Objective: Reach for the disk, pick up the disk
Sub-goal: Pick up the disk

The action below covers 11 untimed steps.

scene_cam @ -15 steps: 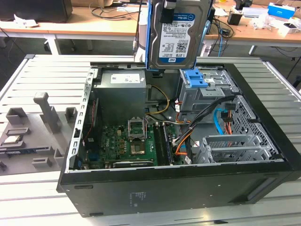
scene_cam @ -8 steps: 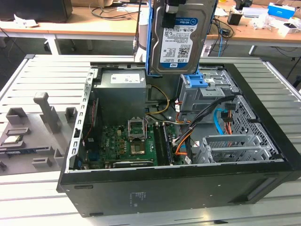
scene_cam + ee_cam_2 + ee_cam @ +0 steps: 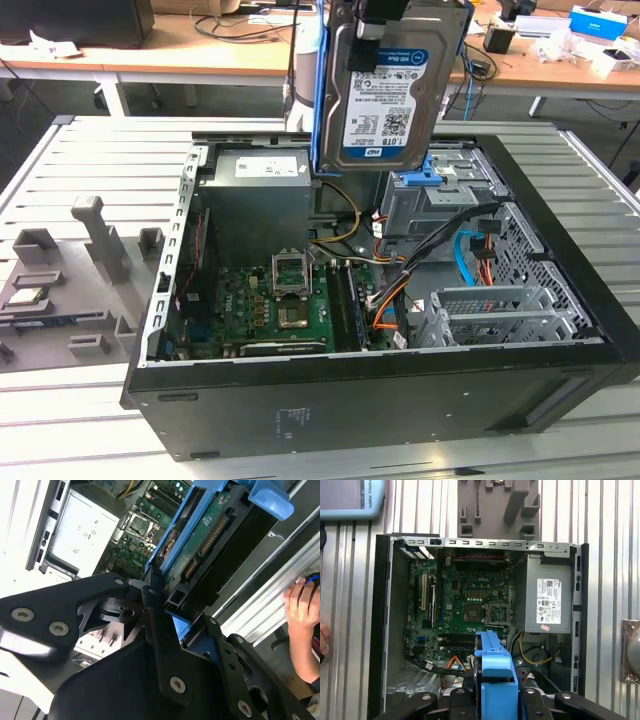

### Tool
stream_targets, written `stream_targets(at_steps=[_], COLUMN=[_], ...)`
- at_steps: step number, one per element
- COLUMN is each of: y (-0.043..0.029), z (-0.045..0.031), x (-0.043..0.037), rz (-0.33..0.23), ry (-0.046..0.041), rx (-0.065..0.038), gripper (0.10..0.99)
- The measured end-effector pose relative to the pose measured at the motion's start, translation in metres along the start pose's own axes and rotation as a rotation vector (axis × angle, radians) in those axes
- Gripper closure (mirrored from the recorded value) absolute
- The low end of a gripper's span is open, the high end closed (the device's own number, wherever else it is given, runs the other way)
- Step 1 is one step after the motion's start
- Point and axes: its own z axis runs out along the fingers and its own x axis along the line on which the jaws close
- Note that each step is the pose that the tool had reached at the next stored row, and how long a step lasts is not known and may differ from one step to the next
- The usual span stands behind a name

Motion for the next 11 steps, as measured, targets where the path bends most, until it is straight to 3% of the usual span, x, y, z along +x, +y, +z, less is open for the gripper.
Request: stream_targets(at_steps=[11], y=[0.0009], z=[0.0003], x=[0.0242], rz=[0.000], ry=[0.0000], rx=[0.000], gripper=[0.722])
